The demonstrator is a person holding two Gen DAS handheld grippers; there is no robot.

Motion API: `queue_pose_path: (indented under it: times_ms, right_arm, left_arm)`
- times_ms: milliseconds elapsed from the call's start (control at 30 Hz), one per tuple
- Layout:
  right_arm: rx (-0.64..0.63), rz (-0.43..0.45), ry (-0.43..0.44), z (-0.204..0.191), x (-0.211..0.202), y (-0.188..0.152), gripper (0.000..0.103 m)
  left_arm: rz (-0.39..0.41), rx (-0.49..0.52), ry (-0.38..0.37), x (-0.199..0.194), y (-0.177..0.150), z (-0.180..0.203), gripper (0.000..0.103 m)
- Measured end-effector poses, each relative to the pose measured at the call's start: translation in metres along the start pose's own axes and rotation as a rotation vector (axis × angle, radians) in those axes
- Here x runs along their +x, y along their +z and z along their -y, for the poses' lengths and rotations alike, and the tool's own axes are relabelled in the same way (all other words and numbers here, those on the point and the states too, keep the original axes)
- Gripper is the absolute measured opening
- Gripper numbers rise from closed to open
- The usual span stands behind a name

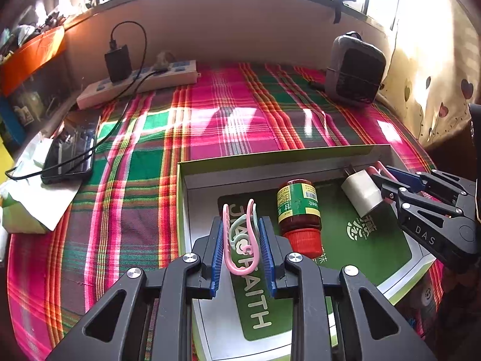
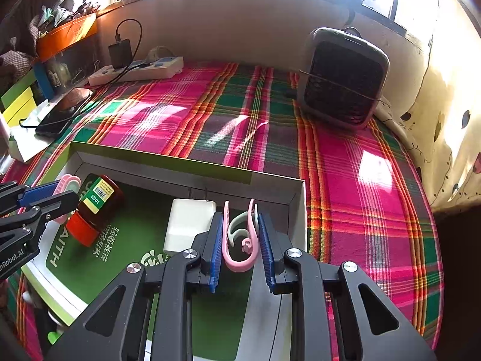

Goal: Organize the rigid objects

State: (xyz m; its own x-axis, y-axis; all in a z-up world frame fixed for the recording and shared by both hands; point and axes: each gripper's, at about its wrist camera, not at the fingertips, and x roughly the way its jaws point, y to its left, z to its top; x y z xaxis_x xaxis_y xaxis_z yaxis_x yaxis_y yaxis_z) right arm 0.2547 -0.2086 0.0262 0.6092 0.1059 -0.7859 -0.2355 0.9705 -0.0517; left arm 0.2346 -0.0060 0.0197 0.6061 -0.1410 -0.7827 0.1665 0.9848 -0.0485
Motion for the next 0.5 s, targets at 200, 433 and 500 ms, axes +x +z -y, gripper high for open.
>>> queue_pose_path:
  times_ms: [200, 433, 500]
  right_arm:
    - [0.017, 0.007, -0.003, 0.0034, 0.0008, -0.0016, 0.024]
    - [0.017, 0.015, -0.003, 0.0034, 0.0004, -0.0022, 0.024]
    - [0.017, 0.019, -0.004, 0.0034, 0.0001, -0.0026, 0.024]
  left_arm:
    - [0.001, 0.009, 0.01, 0.0009, -0.0006, 0.0027, 0.022]
    - [-0.002, 0.012, 0.007, 0.0018, -0.0007, 0.0033, 0.022]
    - [-0.001, 0.011, 0.007, 0.0017, -0.0008, 0.0034, 0.023]
